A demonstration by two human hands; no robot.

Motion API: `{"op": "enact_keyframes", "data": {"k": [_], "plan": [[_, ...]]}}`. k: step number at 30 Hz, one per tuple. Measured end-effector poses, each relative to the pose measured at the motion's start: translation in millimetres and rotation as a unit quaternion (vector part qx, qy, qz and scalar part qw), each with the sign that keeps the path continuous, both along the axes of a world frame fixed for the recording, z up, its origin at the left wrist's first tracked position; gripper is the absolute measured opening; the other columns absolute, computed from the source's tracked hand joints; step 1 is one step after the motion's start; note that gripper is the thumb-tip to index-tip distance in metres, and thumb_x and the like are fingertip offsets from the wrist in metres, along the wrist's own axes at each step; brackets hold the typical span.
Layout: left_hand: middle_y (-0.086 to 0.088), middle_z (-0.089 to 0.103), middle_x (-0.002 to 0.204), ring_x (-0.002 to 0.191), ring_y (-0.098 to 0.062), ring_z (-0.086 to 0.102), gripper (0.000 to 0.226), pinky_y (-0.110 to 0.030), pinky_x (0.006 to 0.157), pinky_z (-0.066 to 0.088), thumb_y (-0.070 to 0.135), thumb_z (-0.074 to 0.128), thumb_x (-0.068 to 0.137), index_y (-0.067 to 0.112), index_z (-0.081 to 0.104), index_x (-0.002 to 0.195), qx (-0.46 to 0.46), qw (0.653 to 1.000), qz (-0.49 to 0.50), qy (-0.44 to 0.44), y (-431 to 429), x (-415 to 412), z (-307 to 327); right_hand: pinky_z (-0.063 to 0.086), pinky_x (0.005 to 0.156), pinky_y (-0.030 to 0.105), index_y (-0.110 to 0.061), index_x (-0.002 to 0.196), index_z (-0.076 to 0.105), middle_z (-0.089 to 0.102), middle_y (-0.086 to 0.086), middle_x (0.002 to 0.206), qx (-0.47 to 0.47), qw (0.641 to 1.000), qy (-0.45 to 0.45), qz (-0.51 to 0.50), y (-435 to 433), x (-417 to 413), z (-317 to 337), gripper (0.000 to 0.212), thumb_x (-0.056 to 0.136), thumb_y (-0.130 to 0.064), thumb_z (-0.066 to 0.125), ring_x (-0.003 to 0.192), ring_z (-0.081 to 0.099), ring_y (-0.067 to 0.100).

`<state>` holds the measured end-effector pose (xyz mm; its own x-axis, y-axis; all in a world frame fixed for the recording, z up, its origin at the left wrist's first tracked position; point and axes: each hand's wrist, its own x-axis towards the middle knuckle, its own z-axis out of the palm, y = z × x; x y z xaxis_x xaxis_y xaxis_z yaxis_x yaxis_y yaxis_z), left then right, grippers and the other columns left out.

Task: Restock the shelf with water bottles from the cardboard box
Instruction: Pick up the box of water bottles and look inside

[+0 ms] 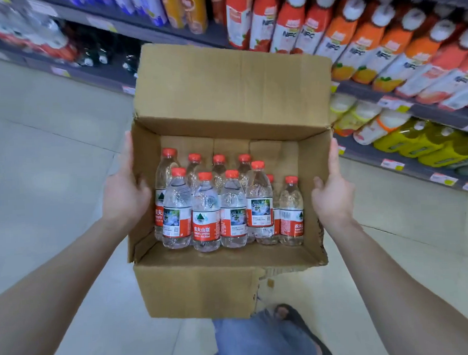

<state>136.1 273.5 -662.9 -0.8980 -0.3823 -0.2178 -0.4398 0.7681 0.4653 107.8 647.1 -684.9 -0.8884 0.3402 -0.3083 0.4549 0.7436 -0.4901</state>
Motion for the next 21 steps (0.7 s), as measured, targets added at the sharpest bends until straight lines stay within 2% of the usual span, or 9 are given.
{"op": "enact_keyframes", "data": {"k": [3,8,11,15,18,21], "plan": [[-0.019,0.058,0.062,0.06,-0.04,0.057,0.1,-0.044,0.066,0.052,0.001,0.052,0.093,0.049,-0.003,0.162,-0.001,1.0,-0.01,-0.001,-71.8,-19.3,2.4,0.052,0.067,0.037,-0.054,0.155,-0.004,0.054,0.011,0.056,0.005,1.0,-0.004,-0.002,-67.9,-15.8,-2.2,0.09,0.099,-0.01,0.052,0.057,0.057,0.033],[-0.022,0.062,0.065,0.063,-0.043,0.06,0.098,-0.048,0.071,0.056,0.003,0.054,0.095,0.05,-0.001,0.161,-0.007,1.0,-0.01,-0.002,-182.6,-51.6,-3.5,0.046,0.059,0.031,-0.054,0.156,-0.004,0.051,0.008,0.051,-0.002,1.0,0.005,-0.007,-172.7,-39.2,-15.8,0.092,0.099,-0.01,0.054,0.048,0.053,0.026],[-0.022,0.06,0.063,0.061,-0.043,0.059,0.095,-0.051,0.069,0.055,0.005,0.054,0.097,0.045,-0.001,0.163,-0.011,1.0,-0.02,-0.002,-244.0,-64.8,-11.4,0.05,0.06,0.032,-0.054,0.155,-0.004,0.053,0.008,0.052,0.004,1.0,0.004,-0.012,-236.8,-46.8,-20.5,0.092,0.099,-0.01,0.054,0.049,0.054,0.025],[-0.021,0.059,0.063,0.061,-0.04,0.056,0.093,-0.045,0.071,0.052,0.005,0.053,0.098,0.042,0.0,0.164,0.001,0.999,-0.043,-0.007,-327.0,-79.3,-26.7,0.046,0.061,0.031,-0.051,0.157,-0.001,0.051,0.005,0.051,0.012,1.0,0.009,-0.026,-321.5,-47.2,-26.7,0.092,0.098,-0.008,0.054,0.048,0.052,0.022],[-0.019,0.056,0.063,0.058,-0.036,0.049,0.091,-0.041,0.067,0.044,0.003,0.052,0.097,0.037,0.002,0.166,0.0,0.997,-0.072,-0.003,-388.8,-92.2,-35.4,0.041,0.062,0.028,-0.049,0.158,0.0,0.051,0.005,0.052,0.036,0.998,0.01,-0.051,-387.8,-44.3,-37.9,0.091,0.098,-0.008,0.055,0.048,0.05,0.019],[-0.021,0.054,0.06,0.056,-0.038,0.049,0.092,-0.045,0.063,0.046,0.001,0.051,0.094,0.035,0.004,0.166,-0.006,0.995,-0.1,0.008,-441.9,-104.7,-45.9,0.041,0.064,0.029,-0.044,0.16,0.001,0.049,0.003,0.053,0.044,0.996,0.013,-0.073,-446.4,-38.5,-52.6,0.091,0.097,-0.008,0.055,0.048,0.047,0.019]]}}
